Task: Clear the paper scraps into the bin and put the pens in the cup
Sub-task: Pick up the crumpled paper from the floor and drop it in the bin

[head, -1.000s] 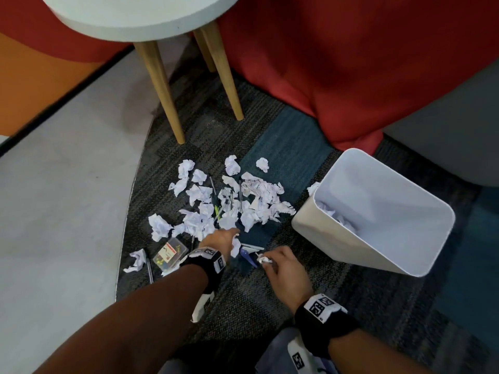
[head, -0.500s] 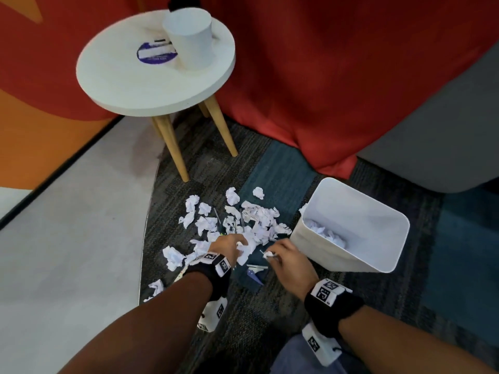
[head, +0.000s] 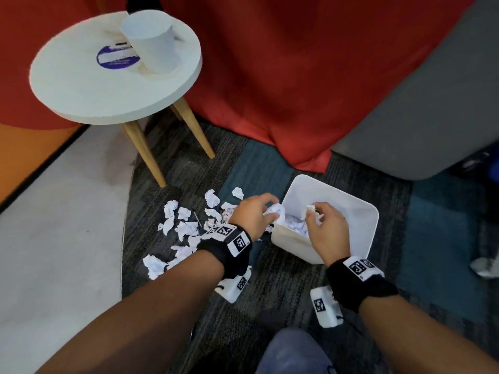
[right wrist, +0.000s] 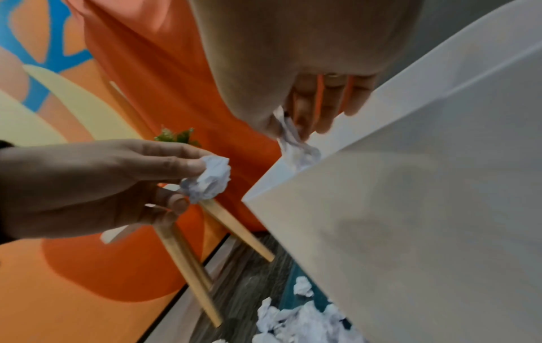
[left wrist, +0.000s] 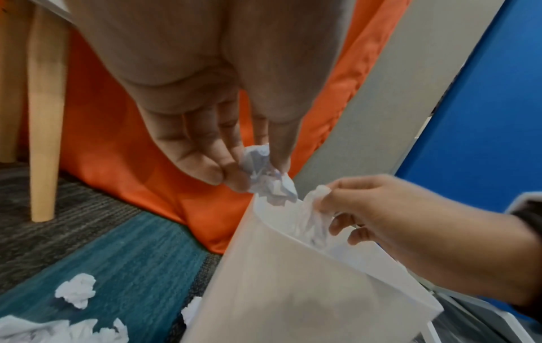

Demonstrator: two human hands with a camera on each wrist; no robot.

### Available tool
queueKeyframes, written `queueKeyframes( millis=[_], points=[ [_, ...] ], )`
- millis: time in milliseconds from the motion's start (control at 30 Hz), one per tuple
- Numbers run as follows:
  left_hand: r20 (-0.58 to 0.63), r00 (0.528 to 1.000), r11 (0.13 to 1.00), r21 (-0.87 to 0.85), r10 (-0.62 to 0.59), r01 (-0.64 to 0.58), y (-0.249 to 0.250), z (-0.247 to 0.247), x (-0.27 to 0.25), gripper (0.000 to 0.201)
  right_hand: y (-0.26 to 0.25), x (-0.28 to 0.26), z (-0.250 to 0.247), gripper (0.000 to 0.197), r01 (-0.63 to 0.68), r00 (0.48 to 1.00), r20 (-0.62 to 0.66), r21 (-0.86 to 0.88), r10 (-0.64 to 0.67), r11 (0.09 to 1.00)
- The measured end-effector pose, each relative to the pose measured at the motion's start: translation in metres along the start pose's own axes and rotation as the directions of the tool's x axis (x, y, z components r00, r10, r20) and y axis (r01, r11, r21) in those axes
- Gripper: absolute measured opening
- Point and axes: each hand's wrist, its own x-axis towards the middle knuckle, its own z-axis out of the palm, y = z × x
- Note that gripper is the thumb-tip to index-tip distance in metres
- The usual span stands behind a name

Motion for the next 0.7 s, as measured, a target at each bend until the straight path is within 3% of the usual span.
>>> queueKeyframes(
  millis=[100, 200, 333, 500, 633, 700],
  points=[
    [0.008, 0.999, 0.999, -0.015, 0.041, -0.041, 0.005, 0.015, 0.0, 0.03, 0.02, 0.01, 0.002, 0.035, -0.199, 0.953, 0.178, -0.246, 0.246, 0.949],
    [0.009, 0.999, 0.999, 0.0, 0.053, -0.053, 0.009, 0.025, 0.002, 0.032, 0.026, 0.007, 0.001, 0.043, -0.233, 0.941, 0.19, -0.235, 0.28, 0.944],
    [-0.015, 0.998, 0.997, -0.032, 0.067, -0.067, 0.016, 0.03, 0.009, 0.036, 0.023, -0.004, -0.006, 0.032, -0.172, 0.979, 0.098, -0.094, 0.181, 0.981],
    [0.034, 0.994, 0.988, -0.123, 0.099, -0.095, 0.015, 0.033, 0.008, 0.059, 0.01, -0.013, -0.012, 0.03, -0.018, 0.999, -0.043, 0.123, 0.023, 0.992],
    [-0.027, 0.995, 0.985, -0.139, 0.097, -0.099, -0.011, 0.034, -0.01, 0.041, -0.018, -0.023, -0.008, 0.022, 0.205, 0.971, -0.162, 0.169, -0.178, 0.964],
    [-0.051, 0.997, 0.989, -0.129, 0.059, -0.065, -0.037, 0.036, -0.019, 0.034, -0.032, -0.028, 0.009, 0.014, 0.345, 0.935, -0.151, 0.19, -0.32, 0.919]
  ],
)
